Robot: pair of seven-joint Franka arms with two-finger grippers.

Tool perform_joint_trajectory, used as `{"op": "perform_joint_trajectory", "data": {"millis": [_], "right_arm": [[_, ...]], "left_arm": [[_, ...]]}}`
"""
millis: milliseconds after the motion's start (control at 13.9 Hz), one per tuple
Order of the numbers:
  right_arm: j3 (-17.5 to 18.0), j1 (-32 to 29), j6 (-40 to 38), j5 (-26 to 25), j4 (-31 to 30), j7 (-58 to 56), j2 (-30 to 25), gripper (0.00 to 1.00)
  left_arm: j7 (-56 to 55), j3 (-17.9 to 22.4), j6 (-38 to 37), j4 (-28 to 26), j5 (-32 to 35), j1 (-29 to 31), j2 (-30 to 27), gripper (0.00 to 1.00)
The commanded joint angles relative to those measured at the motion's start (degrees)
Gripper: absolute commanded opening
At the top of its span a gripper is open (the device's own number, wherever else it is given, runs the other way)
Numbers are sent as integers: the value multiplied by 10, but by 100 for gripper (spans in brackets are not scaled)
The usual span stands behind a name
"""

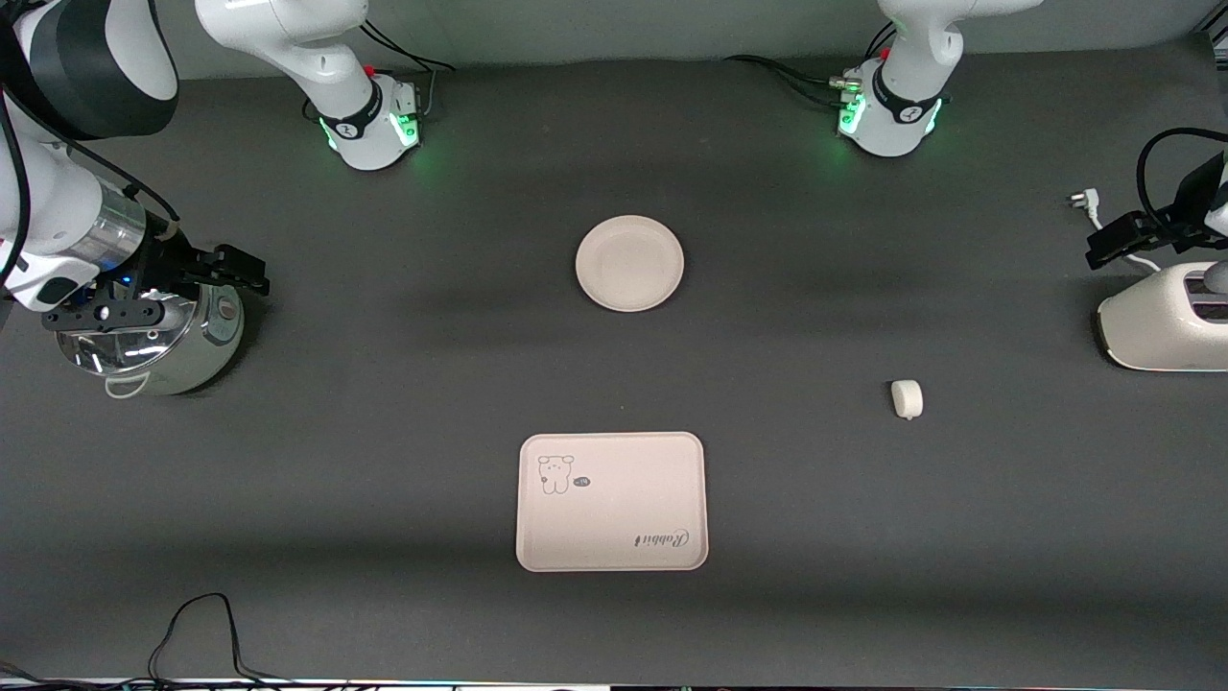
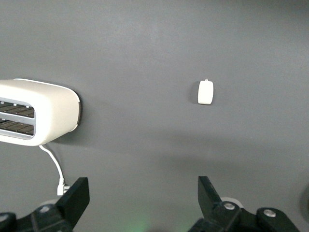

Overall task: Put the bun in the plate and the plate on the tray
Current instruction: 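Move the left gripper toward the small white bun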

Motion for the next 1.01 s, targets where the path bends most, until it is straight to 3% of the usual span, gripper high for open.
{"op": "perform_joint_trajectory", "data": {"millis": [0,361,649,938], "right_arm": [[-5,6,10,-7,-12,-11,-13,100],[-5,6,10,-7,-12,-11,-12,100],[-7,5,10,-7,-13,-11,-13,100],[-8,5,9,-6,-13,-11,-12,100]], "left_arm": [[9,8,-14,9,-3,-9,0,100],[8,5,-16,7,0,-15,16,100],[-3,2,-109,78,8,-24,13,100],[9,9,-72,77,-1,-15,64,100]]}}
